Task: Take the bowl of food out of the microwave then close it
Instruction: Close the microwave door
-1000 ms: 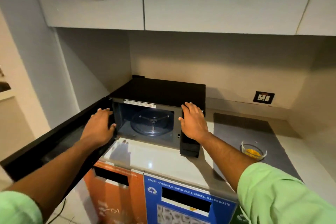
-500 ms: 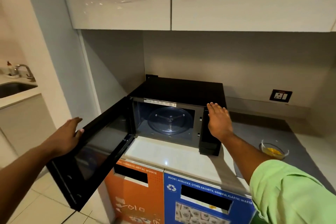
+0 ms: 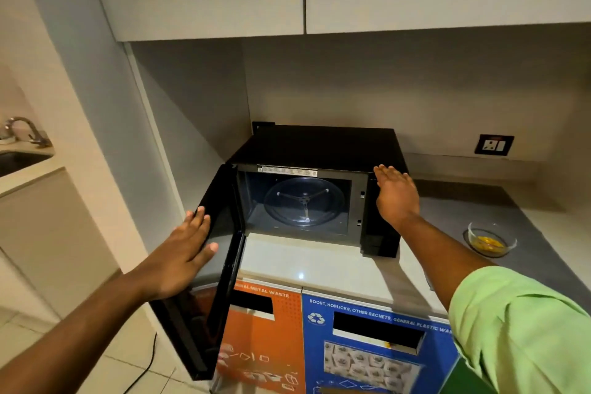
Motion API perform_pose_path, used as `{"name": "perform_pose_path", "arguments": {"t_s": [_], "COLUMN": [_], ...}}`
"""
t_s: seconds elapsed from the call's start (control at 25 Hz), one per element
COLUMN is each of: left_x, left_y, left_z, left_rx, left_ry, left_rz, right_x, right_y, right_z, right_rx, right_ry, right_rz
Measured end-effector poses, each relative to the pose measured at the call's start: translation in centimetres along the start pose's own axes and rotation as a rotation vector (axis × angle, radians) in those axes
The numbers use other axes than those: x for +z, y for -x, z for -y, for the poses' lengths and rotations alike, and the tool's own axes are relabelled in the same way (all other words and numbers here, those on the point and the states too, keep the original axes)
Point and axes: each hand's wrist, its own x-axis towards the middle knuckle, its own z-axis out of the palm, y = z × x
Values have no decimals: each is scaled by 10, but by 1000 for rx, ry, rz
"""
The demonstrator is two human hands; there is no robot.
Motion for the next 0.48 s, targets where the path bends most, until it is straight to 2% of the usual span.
{"name": "perform_pose_path", "arguments": {"t_s": [0.2,0.48], "left_x": [12,34], "left_y": [-15,-61], "left_z": [-48,-121], "left_rx": [63,174], "left_ry": [36,-30], "left_rz": [14,44], "right_x": [2,4], "right_y": [1,1], "right_z": [-4,-6], "right_rx": [-8,-21], "right_ry": [-1,-13], "right_rz": [2,3]}}
